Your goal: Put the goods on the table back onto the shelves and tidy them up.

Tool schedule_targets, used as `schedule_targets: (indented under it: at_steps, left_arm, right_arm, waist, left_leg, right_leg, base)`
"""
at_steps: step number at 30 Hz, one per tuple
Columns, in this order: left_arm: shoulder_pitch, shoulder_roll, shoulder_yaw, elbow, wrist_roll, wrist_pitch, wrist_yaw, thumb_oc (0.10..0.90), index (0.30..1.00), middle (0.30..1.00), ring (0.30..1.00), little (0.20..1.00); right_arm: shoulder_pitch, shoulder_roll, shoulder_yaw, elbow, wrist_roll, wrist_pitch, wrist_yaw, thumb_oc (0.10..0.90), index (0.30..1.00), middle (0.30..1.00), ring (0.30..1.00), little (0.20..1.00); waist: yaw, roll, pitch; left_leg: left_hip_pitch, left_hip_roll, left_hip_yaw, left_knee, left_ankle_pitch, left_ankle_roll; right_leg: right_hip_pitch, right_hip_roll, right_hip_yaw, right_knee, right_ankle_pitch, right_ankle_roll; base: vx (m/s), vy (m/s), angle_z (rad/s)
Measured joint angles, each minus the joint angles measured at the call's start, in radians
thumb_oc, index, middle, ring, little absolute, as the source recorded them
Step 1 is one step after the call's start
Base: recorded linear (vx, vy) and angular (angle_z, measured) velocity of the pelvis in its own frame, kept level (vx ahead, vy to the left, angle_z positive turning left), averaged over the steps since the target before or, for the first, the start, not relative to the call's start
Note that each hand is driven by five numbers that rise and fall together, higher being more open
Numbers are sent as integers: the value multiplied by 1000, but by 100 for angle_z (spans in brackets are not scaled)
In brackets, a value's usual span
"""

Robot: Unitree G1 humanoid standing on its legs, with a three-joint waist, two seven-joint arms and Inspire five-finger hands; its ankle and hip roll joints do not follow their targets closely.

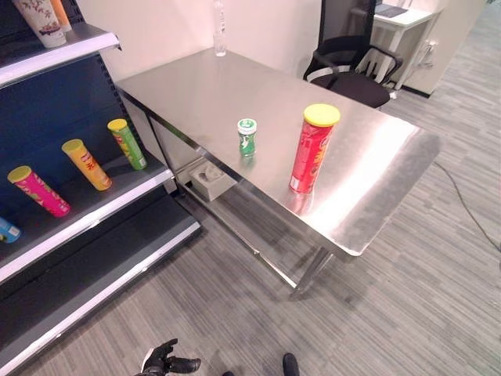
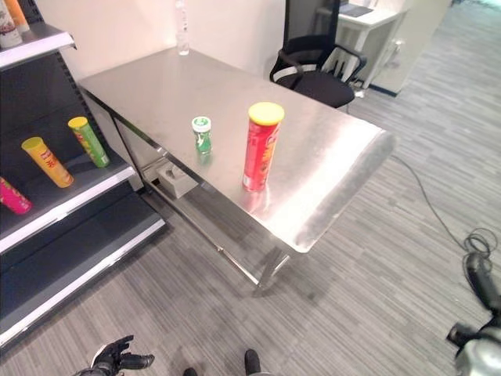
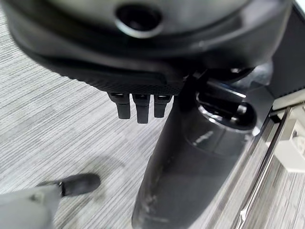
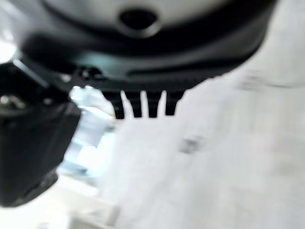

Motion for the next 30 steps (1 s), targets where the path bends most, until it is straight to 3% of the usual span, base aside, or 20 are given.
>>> schedule_targets:
  at_steps: [2,5,6,12,16,17,22,27,30]
  left_arm:
    - [19,-14,0,-2,0,0,-3,800,900,900,900,900]
    - [27,-19,-1,-5,0,-1,-14,800,900,900,900,900]
    - [39,-19,-1,-15,-2,-6,-19,800,900,900,900,900]
    - [77,-20,-7,-28,-3,-15,-22,800,900,900,900,900]
    - [80,-9,-25,-32,-11,-17,-21,800,900,900,900,900]
    - [88,-4,-26,-31,-11,-20,-21,800,900,900,900,900]
    - [88,-4,-29,-31,-12,-33,-21,800,900,900,900,900]
    - [89,-6,-29,-33,-14,-34,-21,800,900,900,900,900]
    - [88,-7,-27,-42,-17,-41,-20,800,900,900,900,900]
  right_arm:
    - [-58,-52,31,-207,-20,-18,5,800,900,900,900,900]
    - [-123,-84,96,-341,-21,-89,45,800,900,900,900,900]
    - [-190,-101,156,-354,-10,-108,74,800,900,900,900,900]
    - [-423,-142,386,-360,54,-133,189,800,900,900,900,900]
    - [-472,-158,458,-354,54,-136,223,800,900,900,900,900]
    - [-512,-171,516,-334,54,-135,238,800,900,900,900,900]
    - [-601,-226,665,-265,56,-119,276,800,900,900,900,900]
    - [-603,-239,680,-265,54,-108,299,800,900,900,900,900]
    - [-603,-299,731,-265,45,-103,313,800,900,900,900,900]
  waist:
    - [0,-3,-5]
    - [9,-2,-16]
    - [29,-12,-18]
    - [92,-41,-34]
    - [114,-41,-34]
    - [119,-41,-34]
    - [112,-39,-32]
    - [110,-33,-19]
    - [110,-29,1]
  left_leg:
    - [2,8,1,0,-2,-13]
    - [5,15,-6,1,2,-21]
    - [-2,19,-10,1,6,-19]
    - [-6,26,-59,5,15,-28]
    - [-3,23,-90,6,17,-29]
    - [-5,24,-98,6,17,-30]
    - [-6,23,-112,6,18,-31]
    - [-9,25,-125,5,20,-35]
    - [-16,25,-137,5,24,-40]
  right_leg:
    - [-1,6,-9,0,3,2]
    - [0,14,-14,0,5,0]
    - [4,15,-32,0,6,-2]
    - [19,17,-79,0,5,-5]
    - [34,15,-105,0,-2,-4]
    - [38,13,-118,1,-4,-1]
    - [42,13,-126,0,-9,3]
    - [44,14,-148,0,-12,1]
    - [44,14,-159,0,-12,1]
  base:
    - [-11,-16,-1]
    - [6,-27,8]
    - [7,-47,14]
    - [9,-31,27]
    - [-2,-27,24]
    - [-5,-42,18]
    - [-1,-16,7]
    - [4,-13,9]
    - [-9,-3,11]
